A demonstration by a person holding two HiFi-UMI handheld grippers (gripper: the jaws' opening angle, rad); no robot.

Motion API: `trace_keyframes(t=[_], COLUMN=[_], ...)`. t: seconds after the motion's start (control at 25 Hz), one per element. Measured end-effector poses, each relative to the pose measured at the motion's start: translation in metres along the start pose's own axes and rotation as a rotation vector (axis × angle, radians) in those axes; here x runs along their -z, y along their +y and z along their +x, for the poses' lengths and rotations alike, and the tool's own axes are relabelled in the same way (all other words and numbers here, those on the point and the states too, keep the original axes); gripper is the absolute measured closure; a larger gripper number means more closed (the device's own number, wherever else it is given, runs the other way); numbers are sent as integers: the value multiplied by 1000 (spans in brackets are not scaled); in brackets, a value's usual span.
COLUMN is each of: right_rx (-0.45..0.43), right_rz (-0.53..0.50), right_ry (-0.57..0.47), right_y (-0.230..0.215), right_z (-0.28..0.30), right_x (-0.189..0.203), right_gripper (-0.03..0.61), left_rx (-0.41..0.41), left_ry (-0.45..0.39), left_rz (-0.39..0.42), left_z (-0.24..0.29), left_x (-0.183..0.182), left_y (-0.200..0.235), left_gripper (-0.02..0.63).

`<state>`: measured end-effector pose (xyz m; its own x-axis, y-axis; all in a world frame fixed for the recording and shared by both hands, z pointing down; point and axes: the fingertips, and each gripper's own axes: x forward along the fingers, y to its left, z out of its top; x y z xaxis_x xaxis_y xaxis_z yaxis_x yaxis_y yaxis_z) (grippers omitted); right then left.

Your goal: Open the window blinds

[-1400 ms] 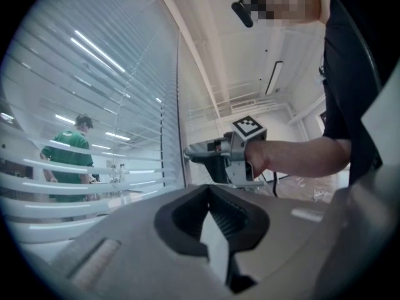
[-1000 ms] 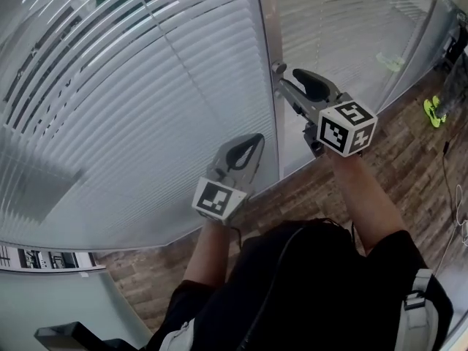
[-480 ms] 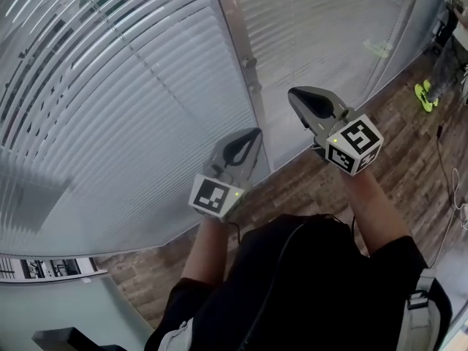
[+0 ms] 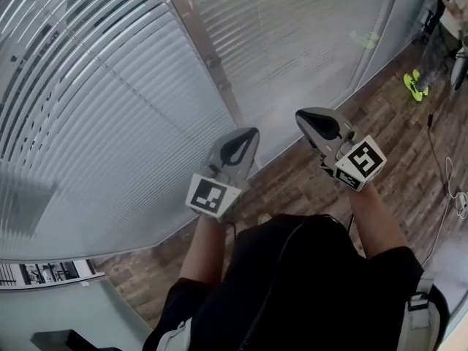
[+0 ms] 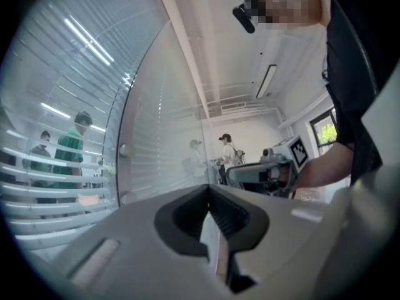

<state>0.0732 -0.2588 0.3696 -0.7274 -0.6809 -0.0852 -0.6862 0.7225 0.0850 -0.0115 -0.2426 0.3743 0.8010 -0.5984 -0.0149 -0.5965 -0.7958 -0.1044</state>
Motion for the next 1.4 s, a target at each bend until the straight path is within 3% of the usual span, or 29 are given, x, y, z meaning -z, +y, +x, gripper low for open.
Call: trace_keyframes(t=[0.84,1.4], right_rx=[28,15], right_rz=[8,-15], right_ry=[6,32], right_y=[-21,-26], right_z=[-153,-209], right_x=[13,20], right_gripper=[572,572], left_rx=[12,31], left_ry=[-1,-1], left_rz=[15,3], left_z=[49,73], left_x=[-8,-7], left_y=[-114,-170], left_gripper=[609,609])
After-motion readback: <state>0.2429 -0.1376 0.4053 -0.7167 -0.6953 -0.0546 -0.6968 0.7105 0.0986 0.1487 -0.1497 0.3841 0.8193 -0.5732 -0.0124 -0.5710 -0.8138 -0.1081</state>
